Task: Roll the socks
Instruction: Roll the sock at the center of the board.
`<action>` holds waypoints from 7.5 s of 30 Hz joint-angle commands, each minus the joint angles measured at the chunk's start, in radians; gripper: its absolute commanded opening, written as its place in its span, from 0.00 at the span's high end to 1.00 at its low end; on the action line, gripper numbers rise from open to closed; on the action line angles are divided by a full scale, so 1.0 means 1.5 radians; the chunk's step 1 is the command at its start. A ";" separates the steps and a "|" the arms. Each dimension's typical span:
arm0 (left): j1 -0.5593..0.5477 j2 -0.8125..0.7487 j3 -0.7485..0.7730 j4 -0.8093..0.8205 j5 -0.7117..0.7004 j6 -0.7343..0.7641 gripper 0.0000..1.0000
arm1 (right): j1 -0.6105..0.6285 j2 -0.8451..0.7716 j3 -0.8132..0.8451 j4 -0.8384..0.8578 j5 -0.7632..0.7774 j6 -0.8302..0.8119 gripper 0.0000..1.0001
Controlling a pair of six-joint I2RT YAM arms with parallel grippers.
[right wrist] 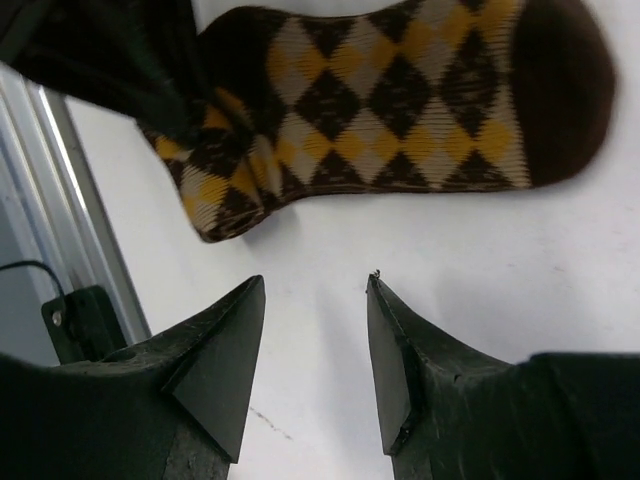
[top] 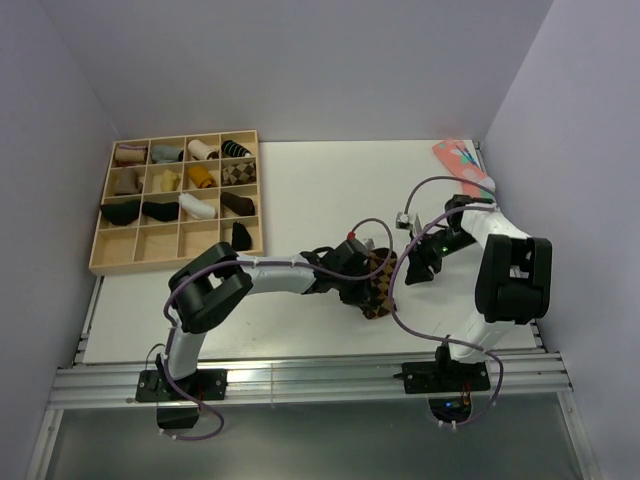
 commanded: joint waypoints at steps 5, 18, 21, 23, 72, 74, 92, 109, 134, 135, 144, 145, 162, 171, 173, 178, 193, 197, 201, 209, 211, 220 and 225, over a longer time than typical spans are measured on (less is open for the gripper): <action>0.017 0.043 -0.033 -0.088 0.059 -0.001 1.00 | 0.056 -0.102 -0.078 -0.038 0.018 -0.118 0.43; 0.053 0.081 0.021 -0.125 0.126 0.025 1.00 | 0.189 -0.189 -0.155 0.053 0.061 -0.089 0.35; 0.056 0.086 0.028 -0.128 0.133 0.029 1.00 | 0.204 -0.189 -0.159 0.067 0.067 -0.082 0.34; 0.057 0.090 0.028 -0.124 0.139 0.027 1.00 | 0.214 -0.187 -0.161 0.078 0.072 -0.073 0.34; -0.010 -0.080 -0.228 0.298 -0.108 -0.182 0.55 | 0.201 0.063 -0.064 0.046 0.140 0.071 0.78; -0.019 -0.097 -0.236 0.300 -0.141 -0.164 0.53 | 0.192 0.080 -0.050 0.032 0.141 0.069 0.78; -0.135 -0.172 -0.386 0.702 -0.345 0.402 0.47 | 0.167 0.272 0.099 -0.127 0.145 0.088 0.77; -0.117 -0.041 -0.288 0.688 -0.188 0.548 0.33 | 0.167 0.317 0.130 -0.141 0.158 0.105 0.77; -0.121 0.034 -0.263 0.692 -0.199 0.515 0.71 | 0.167 0.324 0.144 -0.147 0.155 0.108 0.76; -0.121 0.034 -0.256 0.683 -0.195 0.512 0.79 | 0.167 0.321 0.143 -0.140 0.155 0.111 0.76; -0.122 0.041 -0.210 0.504 -0.211 0.433 1.00 | 0.164 0.233 0.104 -0.057 0.143 0.155 0.56; -0.122 0.040 -0.205 0.482 -0.219 0.411 1.00 | 0.162 0.217 0.104 -0.055 0.137 0.156 0.54; -0.148 -0.014 -0.113 0.015 -0.343 0.161 1.00 | 0.052 0.090 0.107 0.029 0.057 0.216 0.48; -0.183 -0.008 0.014 -0.262 -0.375 0.052 1.00 | 0.021 0.083 0.095 0.028 0.041 0.181 0.47; -0.185 -0.008 0.025 -0.280 -0.355 0.051 1.00 | 0.020 0.090 0.101 0.011 0.026 0.166 0.47; -0.173 -0.004 0.042 -0.244 -0.239 0.081 1.00 | 0.012 0.075 0.082 -0.038 0.001 0.070 0.47; -0.041 0.028 -0.043 -0.043 0.145 0.036 1.00 | -0.037 0.086 0.070 -0.223 -0.057 -0.209 0.43; -0.010 0.047 -0.044 -0.018 0.203 0.016 1.00 | -0.036 0.064 0.068 -0.222 -0.034 -0.232 0.41; 0.009 0.079 -0.014 -0.047 0.220 0.022 1.00 | -0.016 0.038 0.055 -0.173 -0.013 -0.185 0.40; 0.029 0.077 -0.020 -0.048 0.212 0.016 1.00 | 0.070 -0.038 -0.011 -0.043 0.016 -0.079 0.40; 0.037 0.075 -0.029 -0.038 0.224 0.015 1.00 | 0.107 -0.074 -0.038 -0.028 0.019 -0.066 0.39; 0.051 0.093 -0.003 -0.064 0.239 0.036 1.00 | 0.167 -0.147 -0.124 0.041 0.053 -0.070 0.35; 0.055 0.109 0.018 -0.076 0.246 0.042 1.00 | 0.191 -0.133 -0.138 0.041 0.069 -0.082 0.35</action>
